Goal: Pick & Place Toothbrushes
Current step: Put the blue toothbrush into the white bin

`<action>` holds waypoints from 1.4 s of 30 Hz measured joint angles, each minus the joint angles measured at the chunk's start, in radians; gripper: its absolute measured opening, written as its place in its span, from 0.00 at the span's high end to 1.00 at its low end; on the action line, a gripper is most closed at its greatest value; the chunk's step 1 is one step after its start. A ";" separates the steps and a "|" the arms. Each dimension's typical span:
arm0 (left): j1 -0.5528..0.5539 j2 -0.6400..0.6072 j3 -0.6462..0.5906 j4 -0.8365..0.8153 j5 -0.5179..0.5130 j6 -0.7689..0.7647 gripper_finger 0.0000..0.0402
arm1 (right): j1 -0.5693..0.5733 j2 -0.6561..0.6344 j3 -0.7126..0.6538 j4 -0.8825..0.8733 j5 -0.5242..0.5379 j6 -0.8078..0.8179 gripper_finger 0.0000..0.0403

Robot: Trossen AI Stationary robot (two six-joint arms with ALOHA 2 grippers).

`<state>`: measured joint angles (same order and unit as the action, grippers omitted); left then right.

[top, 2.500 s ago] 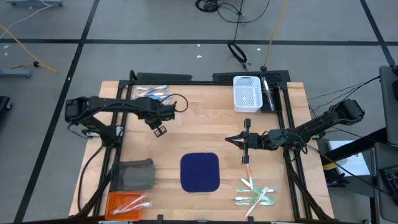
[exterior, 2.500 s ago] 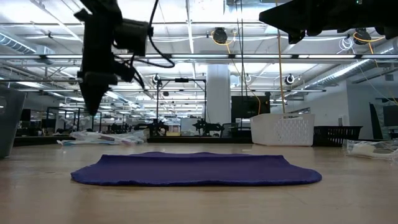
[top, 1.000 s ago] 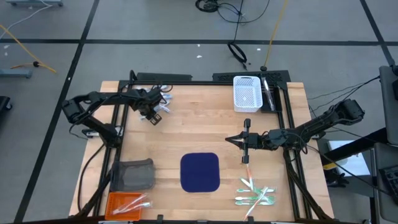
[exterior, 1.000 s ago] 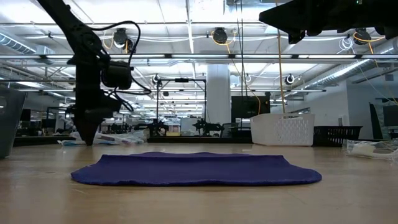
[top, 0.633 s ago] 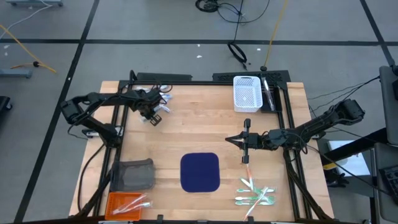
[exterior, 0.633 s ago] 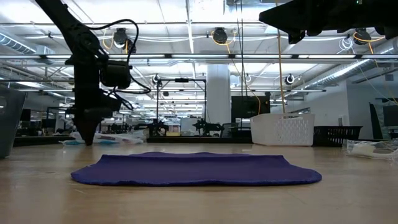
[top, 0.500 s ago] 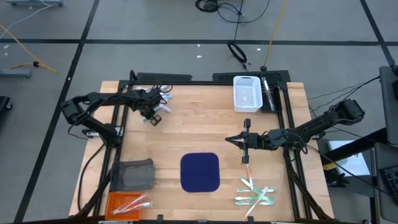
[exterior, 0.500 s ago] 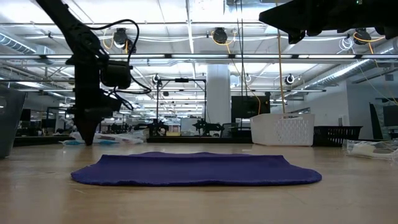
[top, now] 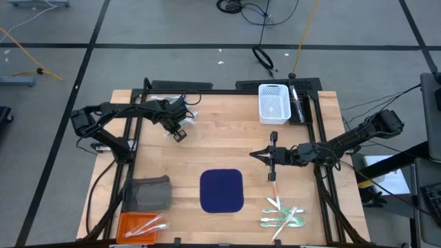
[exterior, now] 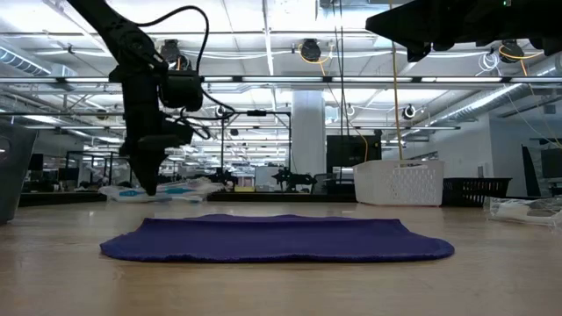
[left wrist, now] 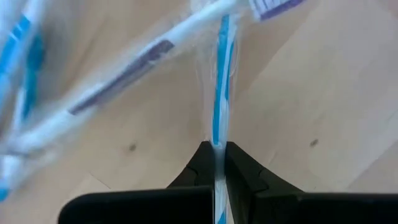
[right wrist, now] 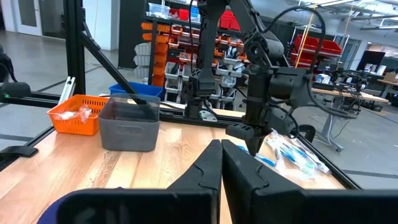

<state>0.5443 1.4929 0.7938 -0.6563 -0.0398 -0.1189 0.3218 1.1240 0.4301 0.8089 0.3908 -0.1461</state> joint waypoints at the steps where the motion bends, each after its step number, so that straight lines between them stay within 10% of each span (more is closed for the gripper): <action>1: -0.007 0.000 0.009 0.000 -0.004 0.002 0.99 | 0.000 0.000 0.000 0.000 0.000 0.000 1.00; 23: -0.183 -0.002 0.284 0.028 -0.012 0.041 0.99 | -0.006 0.000 0.000 0.000 0.000 0.043 1.00; 42: -0.455 -0.003 0.403 0.378 -0.011 0.118 0.99 | -0.065 0.000 0.000 -0.001 0.000 0.081 1.00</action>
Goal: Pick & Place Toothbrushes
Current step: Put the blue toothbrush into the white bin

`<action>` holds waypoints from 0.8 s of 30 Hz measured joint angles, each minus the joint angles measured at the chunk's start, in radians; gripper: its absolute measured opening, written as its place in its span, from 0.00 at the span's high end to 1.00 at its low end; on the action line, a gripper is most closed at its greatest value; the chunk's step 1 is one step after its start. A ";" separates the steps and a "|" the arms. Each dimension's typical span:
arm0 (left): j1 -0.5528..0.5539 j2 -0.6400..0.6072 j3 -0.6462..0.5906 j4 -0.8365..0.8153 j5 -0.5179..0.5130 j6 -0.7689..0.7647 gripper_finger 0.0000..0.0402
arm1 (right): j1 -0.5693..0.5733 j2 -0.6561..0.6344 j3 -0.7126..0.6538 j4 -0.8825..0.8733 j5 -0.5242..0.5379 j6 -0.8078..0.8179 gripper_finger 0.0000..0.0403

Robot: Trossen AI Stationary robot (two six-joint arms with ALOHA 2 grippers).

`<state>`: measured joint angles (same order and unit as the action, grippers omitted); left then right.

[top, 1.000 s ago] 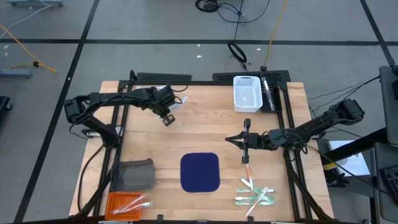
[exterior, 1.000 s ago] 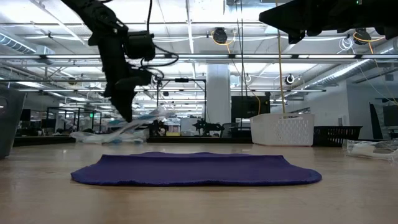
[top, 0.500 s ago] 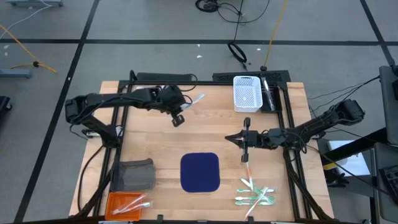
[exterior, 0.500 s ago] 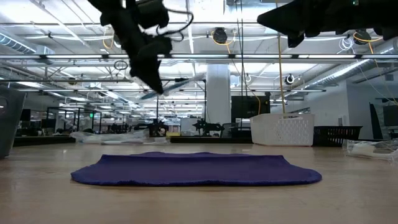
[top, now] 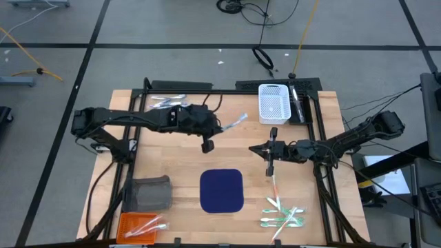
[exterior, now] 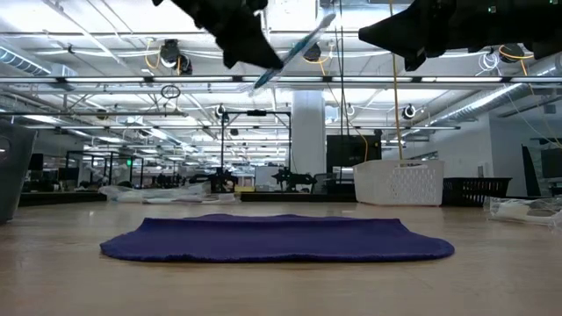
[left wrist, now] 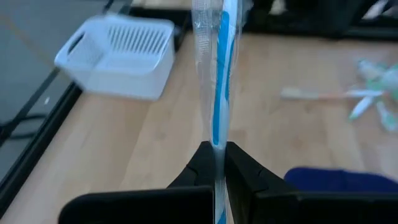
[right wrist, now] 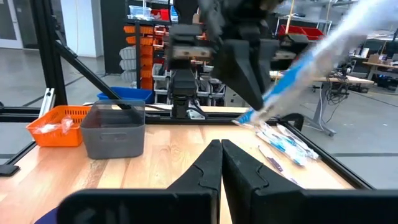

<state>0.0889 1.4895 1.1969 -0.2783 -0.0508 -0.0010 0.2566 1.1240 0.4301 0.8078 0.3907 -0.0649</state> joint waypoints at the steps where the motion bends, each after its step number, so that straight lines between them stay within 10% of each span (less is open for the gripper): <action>1: -0.012 0.000 0.000 0.021 -0.001 0.000 0.99 | -0.001 0.000 0.000 0.002 0.000 0.000 1.00; 17: -0.151 0.014 0.000 0.202 -0.083 0.053 0.99 | -0.015 0.000 0.000 0.139 -0.043 -0.061 0.99; 24: -0.170 0.058 -0.001 0.252 -0.089 0.051 0.99 | -0.030 0.000 0.000 0.161 -0.080 -0.053 0.83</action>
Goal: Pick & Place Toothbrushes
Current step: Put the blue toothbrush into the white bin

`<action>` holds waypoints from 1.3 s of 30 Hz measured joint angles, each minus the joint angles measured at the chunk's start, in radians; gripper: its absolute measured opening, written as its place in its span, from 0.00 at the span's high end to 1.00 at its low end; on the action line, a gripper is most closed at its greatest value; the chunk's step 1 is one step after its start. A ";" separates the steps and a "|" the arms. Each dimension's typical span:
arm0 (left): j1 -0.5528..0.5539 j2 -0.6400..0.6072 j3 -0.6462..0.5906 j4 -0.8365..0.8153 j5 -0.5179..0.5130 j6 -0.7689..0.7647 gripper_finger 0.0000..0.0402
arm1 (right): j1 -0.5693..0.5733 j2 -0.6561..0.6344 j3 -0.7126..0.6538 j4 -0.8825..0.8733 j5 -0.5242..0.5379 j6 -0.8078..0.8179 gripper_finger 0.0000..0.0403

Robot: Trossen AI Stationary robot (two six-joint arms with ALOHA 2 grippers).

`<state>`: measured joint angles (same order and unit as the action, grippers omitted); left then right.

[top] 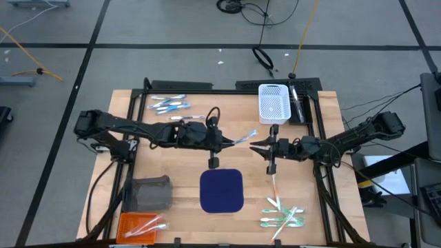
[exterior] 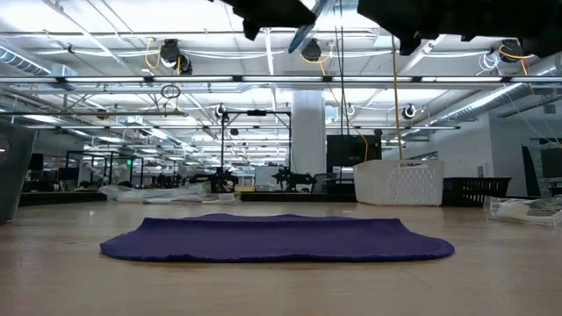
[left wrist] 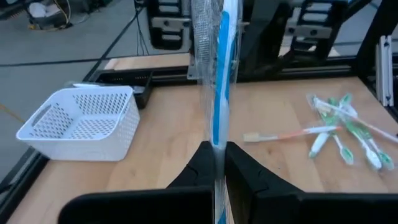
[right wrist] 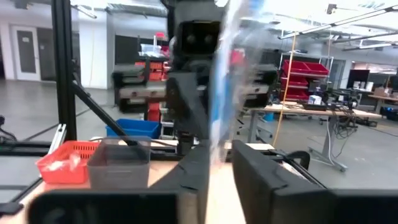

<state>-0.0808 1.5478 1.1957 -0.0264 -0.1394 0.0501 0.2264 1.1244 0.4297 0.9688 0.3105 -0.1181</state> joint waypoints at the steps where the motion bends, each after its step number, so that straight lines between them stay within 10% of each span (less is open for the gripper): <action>1: 0.000 0.013 0.001 0.025 0.001 0.001 0.99 | -0.004 0.000 0.000 0.000 -0.001 0.000 0.80; 15: -0.002 0.095 0.003 0.114 -0.002 0.000 0.98 | -0.005 0.000 0.000 0.043 -0.001 0.001 0.48; 39: -0.016 0.295 0.000 0.455 -0.063 -0.027 0.97 | -0.004 0.000 0.000 0.051 0.000 0.001 0.48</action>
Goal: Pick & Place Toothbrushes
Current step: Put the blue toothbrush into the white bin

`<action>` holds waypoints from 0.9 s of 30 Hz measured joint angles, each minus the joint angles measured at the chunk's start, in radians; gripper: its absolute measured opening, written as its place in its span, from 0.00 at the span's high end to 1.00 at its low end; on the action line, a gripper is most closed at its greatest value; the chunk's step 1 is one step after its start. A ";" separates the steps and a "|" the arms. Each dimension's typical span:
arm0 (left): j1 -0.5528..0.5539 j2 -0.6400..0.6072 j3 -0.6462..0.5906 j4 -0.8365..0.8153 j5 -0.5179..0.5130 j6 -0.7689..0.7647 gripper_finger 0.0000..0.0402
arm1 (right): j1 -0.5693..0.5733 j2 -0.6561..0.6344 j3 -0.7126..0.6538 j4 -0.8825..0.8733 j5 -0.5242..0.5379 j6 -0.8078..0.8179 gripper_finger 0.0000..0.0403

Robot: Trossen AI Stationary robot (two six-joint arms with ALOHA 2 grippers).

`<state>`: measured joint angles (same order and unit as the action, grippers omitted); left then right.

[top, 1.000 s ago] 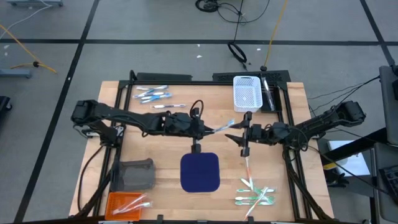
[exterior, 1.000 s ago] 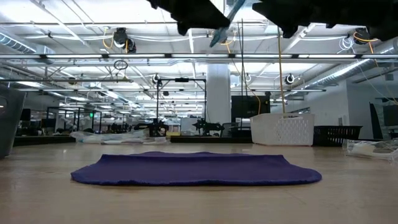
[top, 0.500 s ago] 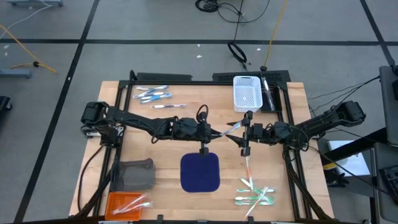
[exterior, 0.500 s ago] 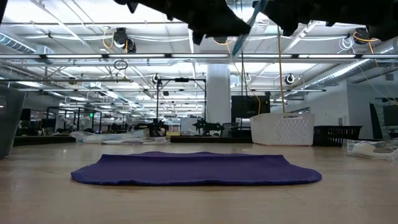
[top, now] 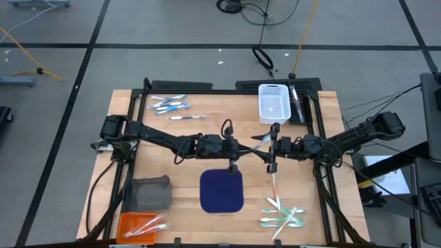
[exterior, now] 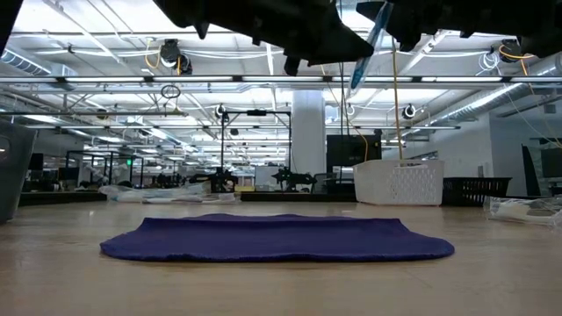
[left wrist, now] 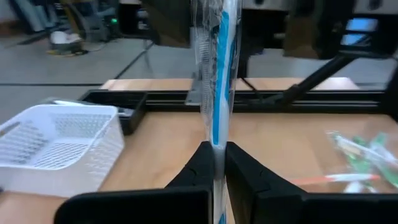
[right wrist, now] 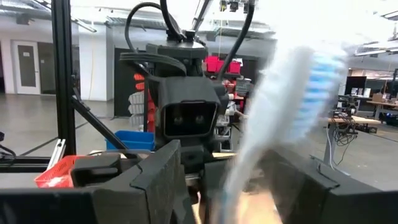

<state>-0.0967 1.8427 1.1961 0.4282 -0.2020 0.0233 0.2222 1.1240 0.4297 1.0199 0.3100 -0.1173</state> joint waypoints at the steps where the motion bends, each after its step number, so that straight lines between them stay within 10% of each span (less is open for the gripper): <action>1: 0.000 -0.002 0.000 -0.001 -0.010 0.007 0.97 | 0.000 0.000 0.000 0.000 0.000 0.000 0.48; 27: -0.003 -0.005 0.000 0.047 -0.016 0.026 0.96 | 0.000 0.000 0.000 0.000 0.001 0.000 0.49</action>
<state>-0.1001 1.8381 1.1962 0.4747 -0.2180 0.0496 0.2222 1.1240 0.4297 1.0195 0.3111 -0.1169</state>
